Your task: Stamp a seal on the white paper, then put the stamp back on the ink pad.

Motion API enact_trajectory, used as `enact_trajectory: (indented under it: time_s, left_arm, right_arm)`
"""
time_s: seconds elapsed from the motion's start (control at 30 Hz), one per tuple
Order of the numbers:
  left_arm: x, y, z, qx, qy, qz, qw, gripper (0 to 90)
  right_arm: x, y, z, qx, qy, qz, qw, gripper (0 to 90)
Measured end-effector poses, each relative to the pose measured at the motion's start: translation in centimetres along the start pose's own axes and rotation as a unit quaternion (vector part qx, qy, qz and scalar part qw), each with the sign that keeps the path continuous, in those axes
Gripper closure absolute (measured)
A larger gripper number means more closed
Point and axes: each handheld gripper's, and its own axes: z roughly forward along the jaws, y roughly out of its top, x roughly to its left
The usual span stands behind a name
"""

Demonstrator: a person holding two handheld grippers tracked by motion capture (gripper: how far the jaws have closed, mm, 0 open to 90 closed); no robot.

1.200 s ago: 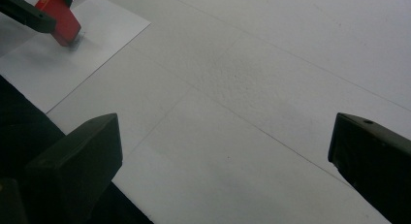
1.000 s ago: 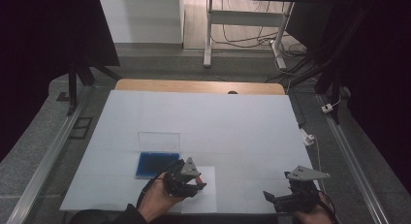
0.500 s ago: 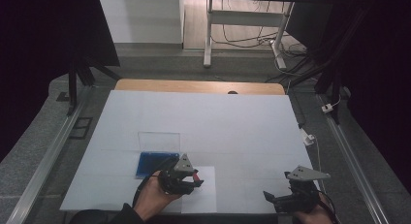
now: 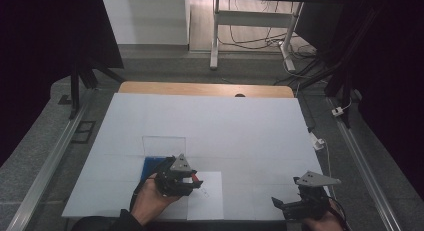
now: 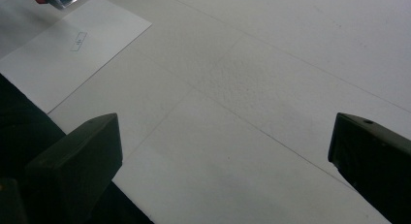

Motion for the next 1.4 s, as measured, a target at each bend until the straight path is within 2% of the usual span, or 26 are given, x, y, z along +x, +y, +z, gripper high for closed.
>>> enact_trajectory:
  time_s: [0.37, 0.8, 1.17, 1.4]
  left_arm:
    - [1.0, -0.3, -0.9, 0.0, 0.013, -0.01, 0.9999, 58.1]
    - [2.6, -0.9, -2.1, -0.01, 0.029, -0.034, 0.9989, 58.1]
    - [4.2, -1.6, -3.3, -0.018, 0.046, -0.062, 0.9968, 58.1]
    - [5.1, -2.1, -3.6, -0.014, 0.056, -0.074, 0.9956, 58.1]
  right_arm:
    - [0.0, 0.0, 0.0, 0.001, 0.0, -0.001, 1.0, 0.0]
    - [0.0, 0.0, 0.0, 0.0, 0.0, 0.0, 1.0, 0.0]
    - [-0.1, 0.0, -0.1, -0.003, 0.001, 0.002, 1.0, 0.0]
    - [0.0, 0.0, 0.0, -0.002, 0.001, 0.002, 1.0, 0.0]
